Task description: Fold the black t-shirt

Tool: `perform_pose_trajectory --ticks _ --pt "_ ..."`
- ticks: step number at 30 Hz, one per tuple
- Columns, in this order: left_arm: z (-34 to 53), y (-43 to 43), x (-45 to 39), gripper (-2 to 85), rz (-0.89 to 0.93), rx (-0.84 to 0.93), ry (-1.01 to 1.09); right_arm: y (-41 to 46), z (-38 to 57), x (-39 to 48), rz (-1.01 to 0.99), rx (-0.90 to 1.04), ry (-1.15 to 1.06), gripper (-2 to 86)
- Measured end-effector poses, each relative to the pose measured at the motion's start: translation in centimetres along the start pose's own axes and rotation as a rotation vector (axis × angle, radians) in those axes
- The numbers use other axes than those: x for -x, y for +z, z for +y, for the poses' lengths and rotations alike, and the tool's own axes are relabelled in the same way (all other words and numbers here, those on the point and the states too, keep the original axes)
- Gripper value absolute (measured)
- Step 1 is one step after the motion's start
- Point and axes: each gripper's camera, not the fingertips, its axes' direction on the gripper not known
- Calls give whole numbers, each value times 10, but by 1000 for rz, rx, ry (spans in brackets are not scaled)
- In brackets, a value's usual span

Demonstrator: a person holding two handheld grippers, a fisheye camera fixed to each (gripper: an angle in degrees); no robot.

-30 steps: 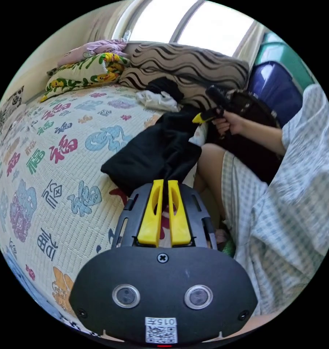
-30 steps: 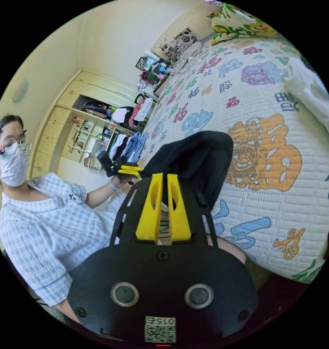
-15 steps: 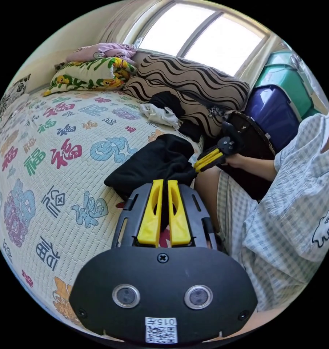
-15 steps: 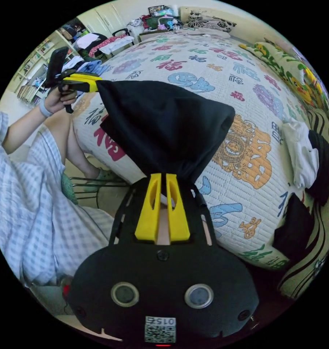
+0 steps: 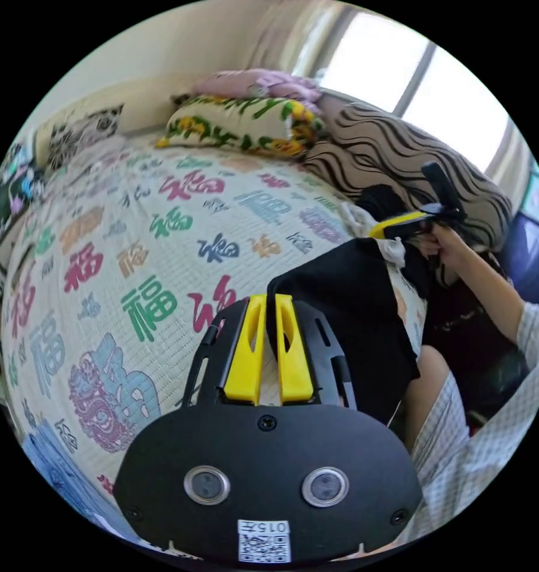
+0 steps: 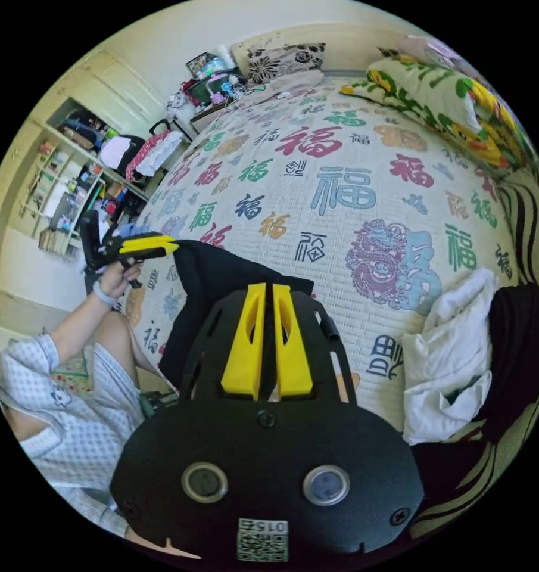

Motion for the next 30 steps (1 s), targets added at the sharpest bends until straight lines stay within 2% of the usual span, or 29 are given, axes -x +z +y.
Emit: perform_pose_trajectory --ticks 4,6,9,11,13,14,16,19,21,23,25,27,30 --pt "5 43 58 72 164 36 -134 26 -12 -76 -185 104 224 86" --pt "13 55 76 90 174 39 -165 42 -6 -105 -276 137 307 104" --pt "31 77 111 108 192 48 -266 64 7 -142 -547 80 418 112" --pt "44 92 137 112 288 -2 -367 84 10 -160 -739 49 469 101" --pt "49 110 153 103 415 -27 -429 92 8 -166 -751 51 471 76" --pt "50 123 160 77 521 -37 -444 94 6 -168 -756 33 462 61" --pt "51 136 169 30 599 -22 -470 86 2 -168 -762 -24 388 55" --pt "50 127 171 21 578 -88 -393 66 0 -170 -714 -99 283 56" --pt "50 128 172 29 537 -62 -371 61 1 -178 -708 -134 289 63" --pt "52 139 182 80 490 -11 -428 68 -1 -194 -791 -153 366 72" --pt "53 147 190 96 542 -5 -483 76 -6 -196 -788 -98 374 75" --pt "52 149 190 91 565 -14 -494 84 -13 -192 -702 -22 365 76" --pt "39 160 173 29 629 80 -408 93 -24 -184 -710 29 327 53"
